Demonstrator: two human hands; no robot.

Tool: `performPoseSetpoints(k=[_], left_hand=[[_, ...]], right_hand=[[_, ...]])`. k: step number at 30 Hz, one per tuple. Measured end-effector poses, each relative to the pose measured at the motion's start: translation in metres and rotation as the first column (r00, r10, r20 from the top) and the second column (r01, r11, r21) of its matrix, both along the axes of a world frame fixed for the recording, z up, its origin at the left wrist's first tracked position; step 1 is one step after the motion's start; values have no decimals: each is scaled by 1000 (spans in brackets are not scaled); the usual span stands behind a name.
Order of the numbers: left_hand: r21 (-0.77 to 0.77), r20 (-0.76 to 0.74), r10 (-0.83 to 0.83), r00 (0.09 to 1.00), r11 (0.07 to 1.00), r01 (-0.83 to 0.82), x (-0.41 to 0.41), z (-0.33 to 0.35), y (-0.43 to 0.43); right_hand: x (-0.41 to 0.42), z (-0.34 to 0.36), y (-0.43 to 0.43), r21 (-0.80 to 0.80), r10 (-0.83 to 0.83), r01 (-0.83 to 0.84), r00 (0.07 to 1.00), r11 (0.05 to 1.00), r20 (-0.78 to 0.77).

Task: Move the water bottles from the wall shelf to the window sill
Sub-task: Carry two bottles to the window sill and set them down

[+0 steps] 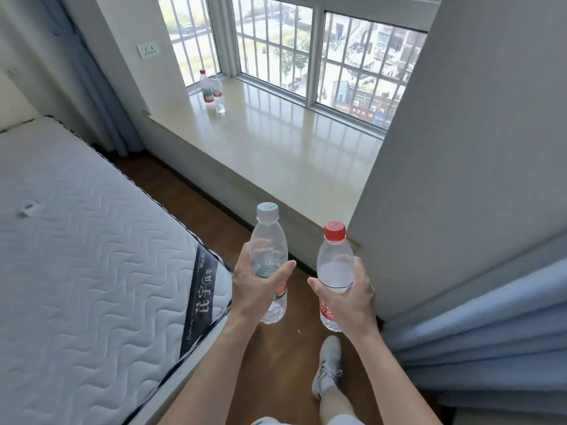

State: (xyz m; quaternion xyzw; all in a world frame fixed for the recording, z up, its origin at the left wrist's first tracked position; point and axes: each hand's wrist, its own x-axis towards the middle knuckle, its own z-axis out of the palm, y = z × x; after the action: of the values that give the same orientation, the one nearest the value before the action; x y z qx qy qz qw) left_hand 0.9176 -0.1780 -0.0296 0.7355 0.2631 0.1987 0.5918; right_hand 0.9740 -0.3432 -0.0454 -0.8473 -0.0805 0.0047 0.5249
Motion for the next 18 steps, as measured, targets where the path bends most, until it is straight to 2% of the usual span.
performPoseSetpoints(k=[8, 18], left_hand=[[52, -24, 153, 988, 987, -151, 101, -3, 49], [132, -32, 350, 936, 930, -343, 246, 16, 110]], right_hand=[[121, -4, 67, 75, 188, -188, 982, 979, -4], [306, 19, 159, 76, 437, -439, 898, 895, 42]])
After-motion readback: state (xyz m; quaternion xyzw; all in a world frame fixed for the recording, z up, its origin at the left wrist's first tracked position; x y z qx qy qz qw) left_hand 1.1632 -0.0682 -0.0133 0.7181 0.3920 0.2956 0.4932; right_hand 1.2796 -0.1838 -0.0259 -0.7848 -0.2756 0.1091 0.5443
